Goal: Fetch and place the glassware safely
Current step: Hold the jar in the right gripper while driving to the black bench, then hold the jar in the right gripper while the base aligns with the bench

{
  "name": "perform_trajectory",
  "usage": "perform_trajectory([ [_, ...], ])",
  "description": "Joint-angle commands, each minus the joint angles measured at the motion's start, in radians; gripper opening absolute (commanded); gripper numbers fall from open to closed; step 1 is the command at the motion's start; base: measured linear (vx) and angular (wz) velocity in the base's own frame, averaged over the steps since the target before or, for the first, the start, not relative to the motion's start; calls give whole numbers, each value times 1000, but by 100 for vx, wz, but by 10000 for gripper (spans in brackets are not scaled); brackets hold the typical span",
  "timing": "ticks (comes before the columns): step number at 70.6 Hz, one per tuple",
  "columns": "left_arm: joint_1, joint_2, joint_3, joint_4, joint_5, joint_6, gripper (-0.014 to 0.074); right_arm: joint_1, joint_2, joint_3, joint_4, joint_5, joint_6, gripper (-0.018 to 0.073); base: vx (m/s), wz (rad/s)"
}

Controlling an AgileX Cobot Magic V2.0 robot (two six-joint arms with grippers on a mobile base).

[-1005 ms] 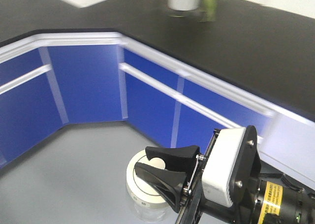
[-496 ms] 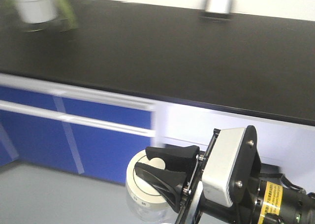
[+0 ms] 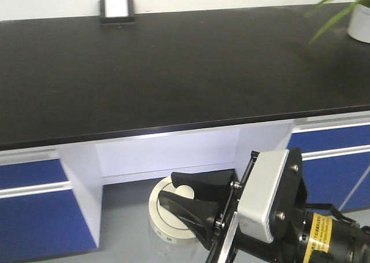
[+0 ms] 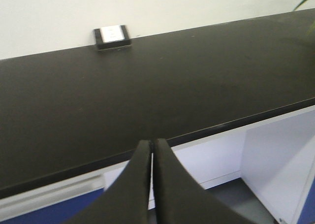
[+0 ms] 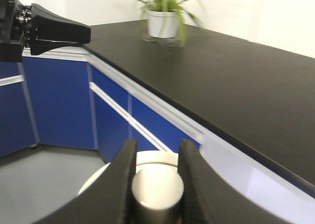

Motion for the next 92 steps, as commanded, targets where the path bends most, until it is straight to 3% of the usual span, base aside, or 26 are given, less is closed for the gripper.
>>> perform_trajectory([
  [1, -7, 6, -26, -9, -71, -5, -7, 1, -24, -29, 12, -98, -3, -3, 10, -50],
  [40, -7, 6, -26, -9, -71, -5, -7, 1, -24, -29, 12, -98, -3, -3, 15, -18],
  [92, -7, 6, -26, -9, -71, -5, -7, 1, -24, -29, 12, -98, -3, -3, 25, 29],
])
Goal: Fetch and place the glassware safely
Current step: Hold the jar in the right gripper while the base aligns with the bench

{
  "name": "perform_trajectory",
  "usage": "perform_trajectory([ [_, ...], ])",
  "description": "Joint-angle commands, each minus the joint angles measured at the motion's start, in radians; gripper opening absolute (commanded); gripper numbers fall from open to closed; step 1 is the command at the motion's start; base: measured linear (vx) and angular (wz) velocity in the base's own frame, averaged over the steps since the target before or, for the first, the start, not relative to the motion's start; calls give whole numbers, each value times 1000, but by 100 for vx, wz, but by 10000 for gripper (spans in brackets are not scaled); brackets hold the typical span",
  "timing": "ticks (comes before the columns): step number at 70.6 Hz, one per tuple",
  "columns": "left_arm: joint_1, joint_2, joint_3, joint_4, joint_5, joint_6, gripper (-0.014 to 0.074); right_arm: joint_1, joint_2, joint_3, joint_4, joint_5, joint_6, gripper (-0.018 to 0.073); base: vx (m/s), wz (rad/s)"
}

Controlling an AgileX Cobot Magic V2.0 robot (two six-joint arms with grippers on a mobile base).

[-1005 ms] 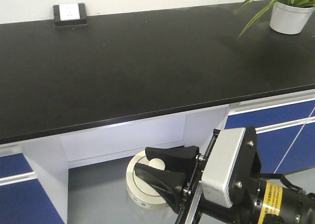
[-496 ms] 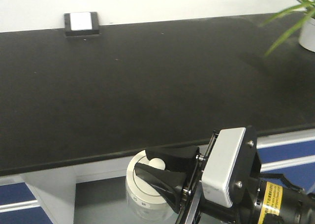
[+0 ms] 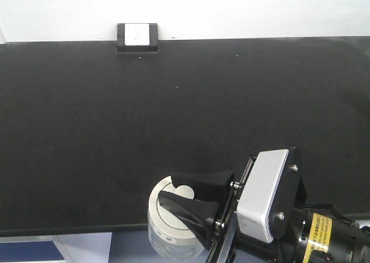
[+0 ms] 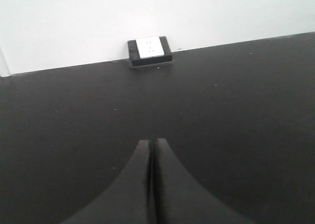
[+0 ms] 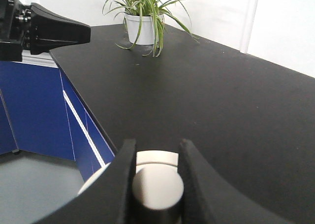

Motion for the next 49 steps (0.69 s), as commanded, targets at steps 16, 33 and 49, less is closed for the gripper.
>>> perform_trajectory([
  [16, -7, 6, -26, -8, -71, -5, -7, 1, -24, -29, 12, -98, -3, -3, 16, 18],
  [33, -7, 6, -26, -8, -71, -5, -7, 1, -24, -29, 12, -98, -3, -3, 10, 10],
  [49, -7, 6, -26, -8, -71, -5, -7, 1, -24, -29, 12, -98, -3, -3, 6, 7],
])
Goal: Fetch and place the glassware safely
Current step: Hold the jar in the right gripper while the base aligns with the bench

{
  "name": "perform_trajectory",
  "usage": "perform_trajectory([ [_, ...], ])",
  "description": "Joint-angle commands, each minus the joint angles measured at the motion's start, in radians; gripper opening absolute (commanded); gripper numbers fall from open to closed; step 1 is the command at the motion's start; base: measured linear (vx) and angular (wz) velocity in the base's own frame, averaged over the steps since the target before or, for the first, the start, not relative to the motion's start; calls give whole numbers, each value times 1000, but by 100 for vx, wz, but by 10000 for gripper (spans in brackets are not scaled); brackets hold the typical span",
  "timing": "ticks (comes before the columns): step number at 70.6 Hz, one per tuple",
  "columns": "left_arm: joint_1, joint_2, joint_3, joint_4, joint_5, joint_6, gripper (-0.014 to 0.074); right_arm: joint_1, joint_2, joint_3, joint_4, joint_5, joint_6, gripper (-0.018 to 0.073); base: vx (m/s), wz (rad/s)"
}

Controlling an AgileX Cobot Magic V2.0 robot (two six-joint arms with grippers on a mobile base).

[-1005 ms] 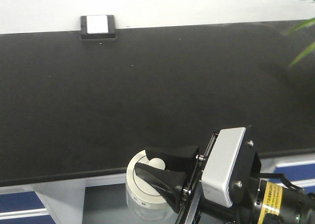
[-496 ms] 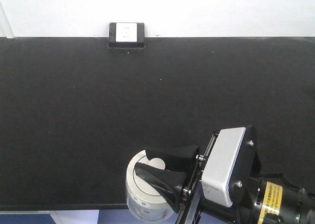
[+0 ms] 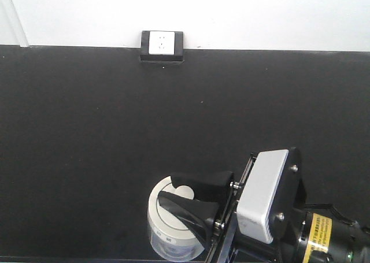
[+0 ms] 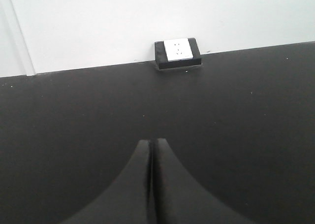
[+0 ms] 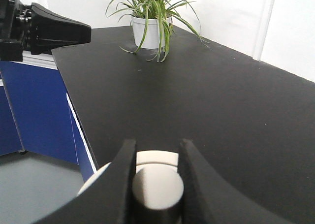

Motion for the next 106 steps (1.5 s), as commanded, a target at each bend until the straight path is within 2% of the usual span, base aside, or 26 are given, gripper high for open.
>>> perform_trajectory([
  [1, -7, 6, -26, -8, -71, -5, -7, 1, -24, -29, 12, -98, -3, -3, 6, 5],
  [97, -7, 6, -26, -8, -71, -5, -7, 1, -24, -29, 13, -99, -3, -3, 1, 1],
  [106, -7, 6, -26, -8, -71, -5, -7, 1, -24, -29, 15, -99, 33, -3, 0, 0],
])
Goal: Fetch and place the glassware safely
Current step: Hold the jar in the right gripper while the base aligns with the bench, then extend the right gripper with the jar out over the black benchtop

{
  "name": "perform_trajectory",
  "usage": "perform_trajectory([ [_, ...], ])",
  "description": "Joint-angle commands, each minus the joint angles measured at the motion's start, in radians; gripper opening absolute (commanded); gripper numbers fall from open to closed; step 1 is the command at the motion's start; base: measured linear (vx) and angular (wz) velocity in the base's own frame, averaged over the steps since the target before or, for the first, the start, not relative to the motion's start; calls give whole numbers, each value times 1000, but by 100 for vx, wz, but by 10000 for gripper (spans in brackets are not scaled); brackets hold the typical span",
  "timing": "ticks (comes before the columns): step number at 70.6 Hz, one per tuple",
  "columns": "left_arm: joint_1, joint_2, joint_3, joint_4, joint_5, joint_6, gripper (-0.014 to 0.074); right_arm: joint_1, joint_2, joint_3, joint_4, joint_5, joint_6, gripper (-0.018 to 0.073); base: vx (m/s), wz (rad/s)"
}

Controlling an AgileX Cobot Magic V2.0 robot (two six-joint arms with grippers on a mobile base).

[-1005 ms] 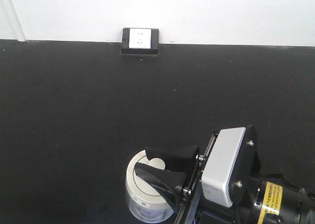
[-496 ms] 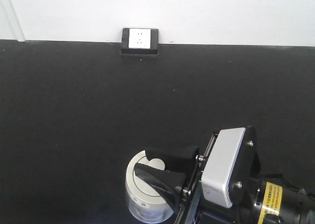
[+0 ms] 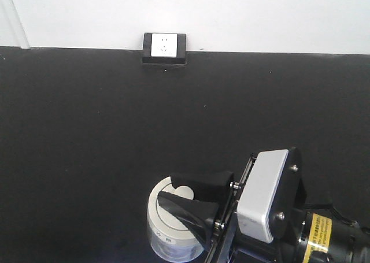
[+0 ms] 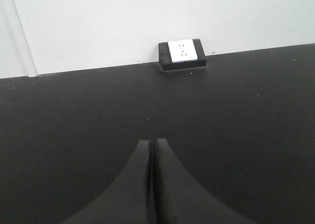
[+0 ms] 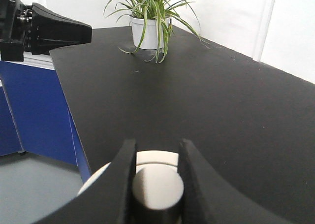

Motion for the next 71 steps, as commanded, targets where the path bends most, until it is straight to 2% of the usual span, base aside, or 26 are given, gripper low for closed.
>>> perform_trajectory([
  [1, -7, 6, -26, -8, -71, -5, -7, 1, -24, -29, 15, -99, 31, -3, 0, 0],
  [9, -7, 6, -26, -8, -71, -5, -7, -4, -20, -34, 41, -97, 34, -3, 0, 0],
  [16, -7, 6, -26, -8, -71, -5, -7, -39, -10, -44, 44, -100, 29, -3, 0, 0],
  [34, -7, 6, -26, -8, -71, -5, -7, -245, 62, -78, 24, -161, -1, -1, 0, 0],
  [56, -7, 6, -26, -8, -71, -5, -7, -515, 242, -194, -169, -288, 52, -1, 0, 0],
  [71, -7, 6, -26, -8, -71, -5, -7, -658, 427, -306, -326, -507, 154, -1, 0, 0],
])
